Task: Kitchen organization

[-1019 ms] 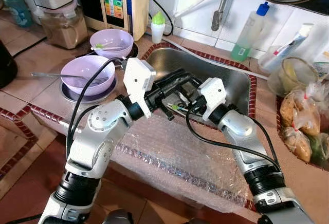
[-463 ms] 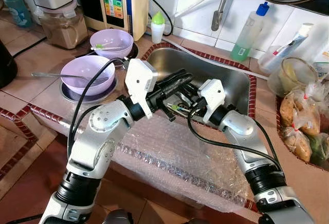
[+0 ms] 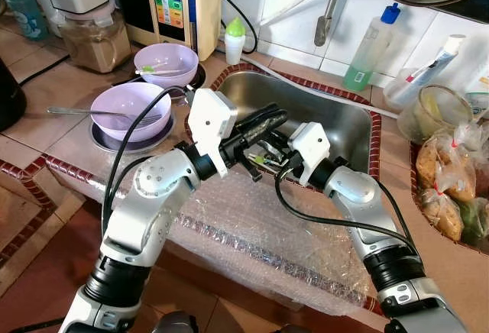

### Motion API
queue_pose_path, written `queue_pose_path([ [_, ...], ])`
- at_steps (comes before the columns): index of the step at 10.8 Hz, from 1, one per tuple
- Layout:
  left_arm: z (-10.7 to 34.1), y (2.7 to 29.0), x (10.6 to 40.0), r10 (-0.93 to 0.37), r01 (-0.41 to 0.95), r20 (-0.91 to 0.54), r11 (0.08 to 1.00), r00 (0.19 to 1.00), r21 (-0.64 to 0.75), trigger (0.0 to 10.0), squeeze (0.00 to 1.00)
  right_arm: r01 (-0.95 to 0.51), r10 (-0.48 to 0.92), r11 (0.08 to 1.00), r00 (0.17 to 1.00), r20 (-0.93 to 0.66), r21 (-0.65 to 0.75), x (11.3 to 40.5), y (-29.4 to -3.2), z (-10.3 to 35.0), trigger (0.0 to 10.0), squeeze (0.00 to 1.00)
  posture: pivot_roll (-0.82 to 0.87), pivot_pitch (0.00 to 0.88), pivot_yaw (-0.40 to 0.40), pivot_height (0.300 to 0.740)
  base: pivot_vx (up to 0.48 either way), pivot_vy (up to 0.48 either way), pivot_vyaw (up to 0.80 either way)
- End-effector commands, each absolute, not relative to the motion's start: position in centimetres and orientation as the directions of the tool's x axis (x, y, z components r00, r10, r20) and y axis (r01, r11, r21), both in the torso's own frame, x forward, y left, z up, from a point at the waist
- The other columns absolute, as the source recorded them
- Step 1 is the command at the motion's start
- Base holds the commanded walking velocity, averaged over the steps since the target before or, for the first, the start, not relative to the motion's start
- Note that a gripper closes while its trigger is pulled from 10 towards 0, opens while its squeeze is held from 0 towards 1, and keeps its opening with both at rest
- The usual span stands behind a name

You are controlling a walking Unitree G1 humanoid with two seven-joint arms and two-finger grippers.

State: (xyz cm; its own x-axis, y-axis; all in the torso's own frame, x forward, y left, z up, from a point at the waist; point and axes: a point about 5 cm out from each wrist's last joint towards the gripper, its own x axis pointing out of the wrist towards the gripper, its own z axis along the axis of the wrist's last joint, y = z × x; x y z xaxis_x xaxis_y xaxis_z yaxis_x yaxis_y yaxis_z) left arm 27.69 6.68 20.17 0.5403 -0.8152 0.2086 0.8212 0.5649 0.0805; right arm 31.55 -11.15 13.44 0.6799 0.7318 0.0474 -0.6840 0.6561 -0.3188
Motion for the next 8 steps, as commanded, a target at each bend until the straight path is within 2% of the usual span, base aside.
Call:
queue_pose_path([
  [1, 18.5, 7.3, 27.3, -0.814, 0.813, 0.149, 0.576, 0.561, 0.087, 0.0, 0.0, -0.579, 0.618, 0.769, 0.781, 0.085, -0.273, 32.8, -13.8, 14.3, 0.0, 0.0, -0.03, 0.0, -0.035, 0.74, 0.0, 0.0, 0.0],
  [2, 18.1, 7.7, 27.5, -0.786, 0.78, 0.145, 0.617, 0.601, 0.106, 2.4, 0.0, -0.584, 0.629, 0.745, 0.776, 0.048, -0.323, 33.2, -14.0, 14.1, 0.0, 0.0, -0.03, 0.006, -0.029, 0.74, 0.0, 0.0, 0.0],
  [3, 17.4, 8.2, 27.5, -0.772, 0.763, 0.125, 0.636, 0.624, 0.12, 10.0, 1.0, -0.593, 0.635, 0.724, 0.772, 0.006, -0.352, 33.8, -14.2, 13.8, 0.0, 0.0, -0.02, 0.023, -0.025, 0.74, 0.0, 0.0, 0.0],
  [5, 17.5, 9.5, 28.0, -0.76, 0.743, 0.101, 0.649, 0.642, 0.166, 10.0, 1.0, -0.57, 0.58, 0.781, 0.814, -0.042, -0.256, 35.2, -15.2, 13.2, 0.0, 0.0, 0.02, 0.062, -0.014, 0.74, 0.0, 0.0, 0.0],
  [7, 17.5, 10.8, 28.5, -0.739, 0.717, 0.046, 0.665, 0.672, 0.208, 10.0, 1.0, -0.527, 0.521, 0.771, 0.845, -0.12, -0.357, 36.0, -15.8, 12.3, 0.0, 0.0, 0.04, 0.079, 0.0, 0.74, 0.0, 0.0, 0.0],
  [8, 16.6, 11.3, 27.6, -0.757, 0.745, 0.002, 0.642, 0.653, 0.181, 10.0, 1.0, -0.512, 0.486, 0.782, 0.858, -0.165, -0.355, 36.0, -16.1, 11.4, 0.0, 0.0, 0.04, 0.081, 0.004, 0.74, 0.0, 0.0, 0.0],
])
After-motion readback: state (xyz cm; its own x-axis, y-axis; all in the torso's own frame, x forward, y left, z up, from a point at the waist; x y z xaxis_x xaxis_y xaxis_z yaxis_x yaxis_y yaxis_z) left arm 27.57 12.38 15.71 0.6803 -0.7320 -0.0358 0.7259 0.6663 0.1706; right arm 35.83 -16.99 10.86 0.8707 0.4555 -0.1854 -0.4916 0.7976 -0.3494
